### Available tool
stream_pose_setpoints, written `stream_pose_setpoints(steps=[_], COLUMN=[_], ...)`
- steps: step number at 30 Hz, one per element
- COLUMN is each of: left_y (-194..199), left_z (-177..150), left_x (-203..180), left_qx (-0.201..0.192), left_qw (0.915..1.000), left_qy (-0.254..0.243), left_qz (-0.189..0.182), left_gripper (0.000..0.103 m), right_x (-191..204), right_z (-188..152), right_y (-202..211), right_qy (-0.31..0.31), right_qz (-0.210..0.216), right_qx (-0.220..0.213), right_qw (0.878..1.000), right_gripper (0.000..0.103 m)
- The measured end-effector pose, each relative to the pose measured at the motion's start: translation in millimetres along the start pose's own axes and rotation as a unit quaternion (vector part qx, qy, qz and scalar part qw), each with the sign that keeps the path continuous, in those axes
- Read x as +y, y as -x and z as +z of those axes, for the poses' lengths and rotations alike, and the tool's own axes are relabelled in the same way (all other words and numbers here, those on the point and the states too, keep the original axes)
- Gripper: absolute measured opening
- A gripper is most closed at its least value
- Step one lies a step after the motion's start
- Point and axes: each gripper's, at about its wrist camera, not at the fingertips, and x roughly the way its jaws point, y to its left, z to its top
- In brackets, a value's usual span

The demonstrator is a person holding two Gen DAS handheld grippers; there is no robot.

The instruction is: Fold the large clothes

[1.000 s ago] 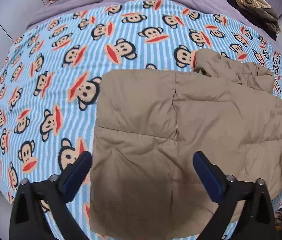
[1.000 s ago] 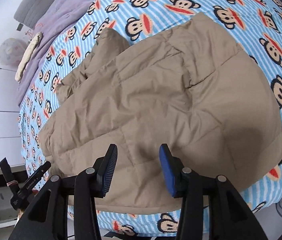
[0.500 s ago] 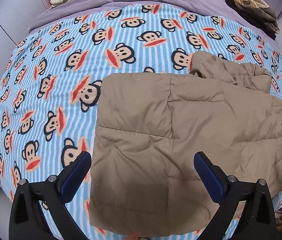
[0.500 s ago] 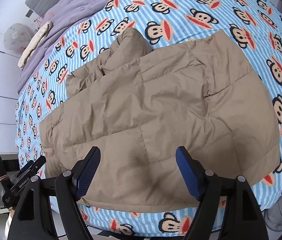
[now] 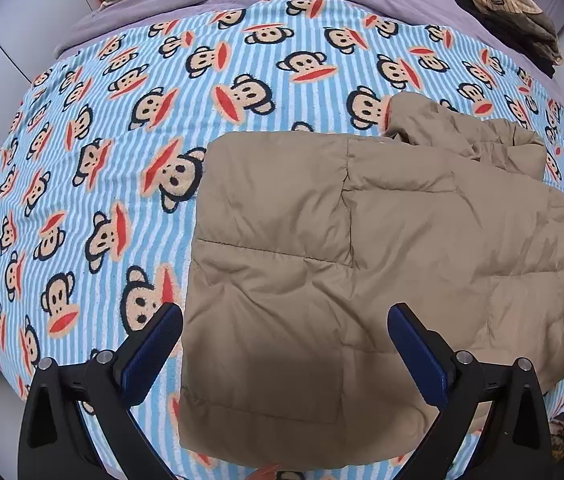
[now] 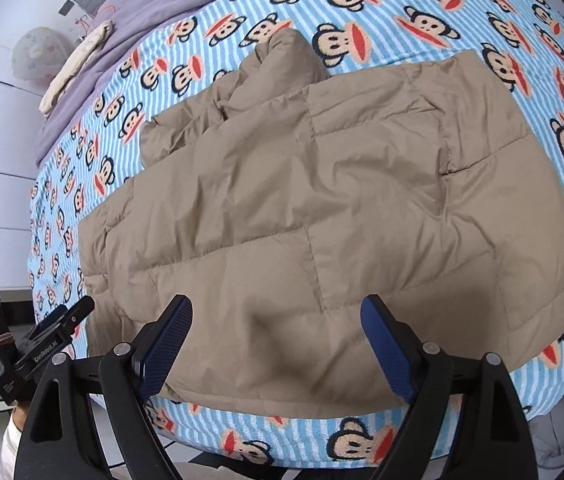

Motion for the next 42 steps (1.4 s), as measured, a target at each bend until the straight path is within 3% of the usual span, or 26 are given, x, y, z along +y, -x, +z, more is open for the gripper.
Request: stream_pose_setpoints(steps=[14, 18, 21, 23, 26, 30, 31, 36, 39, 40, 41, 42], left_y=[-15, -14, -20, -36, -69, -112, -120, -141, -145, -144, -145, -148], left_z=[-6, -4, 3, 7, 8, 15, 18, 32, 33, 33, 33, 32], left_x=[28, 53, 81, 98, 112, 104, 100, 77, 66, 63, 60, 59], left_qx=[0.029, 0.025, 0.025, 0.046, 0.084, 0.135, 0.142, 0.148, 0.156, 0.156, 0.16, 0.176], left_qw=[0.9991, 0.9974, 0.992, 0.9847, 0.9671, 0.9256, 0.9186, 0.9021, 0.8991, 0.8984, 0.8941, 0.8785], left_qy=[0.012, 0.015, 0.013, 0.015, 0.026, 0.031, 0.027, 0.003, -0.013, -0.024, -0.03, -0.02], left_qz=[-0.029, -0.066, -0.123, -0.167, -0.239, -0.352, -0.368, -0.405, -0.409, -0.41, -0.417, -0.444], left_gripper=[0.102, 0.102, 0.102, 0.102, 0.102, 0.102, 0.102, 0.102, 0.102, 0.092, 0.057, 0.044], right_x=[16, 24, 28, 27, 23, 20, 20, 23, 28, 30, 33, 36], right_z=[-9, -12, -14, -16, -18, -24, -26, -27, -19, -14, -9, -4], right_y=[-17, -21, -20, -20, -22, -27, -27, -24, -22, -24, -26, -28], right_qy=[-0.008, -0.007, 0.0, 0.0, -0.008, -0.017, -0.019, -0.023, -0.016, -0.011, -0.006, 0.0], right_qz=[0.01, 0.014, 0.01, 0.004, -0.005, -0.021, -0.023, -0.033, -0.037, -0.042, -0.048, -0.055], right_qx=[0.027, 0.033, 0.032, 0.032, 0.038, 0.045, 0.045, 0.027, 0.012, 0.008, 0.005, -0.001], right_qw=[1.0, 0.999, 0.999, 0.999, 0.999, 0.999, 0.999, 0.999, 0.999, 0.999, 0.999, 0.998], right_gripper=[0.088, 0.088, 0.088, 0.088, 0.088, 0.088, 0.088, 0.088, 0.088, 0.088, 0.088, 0.088])
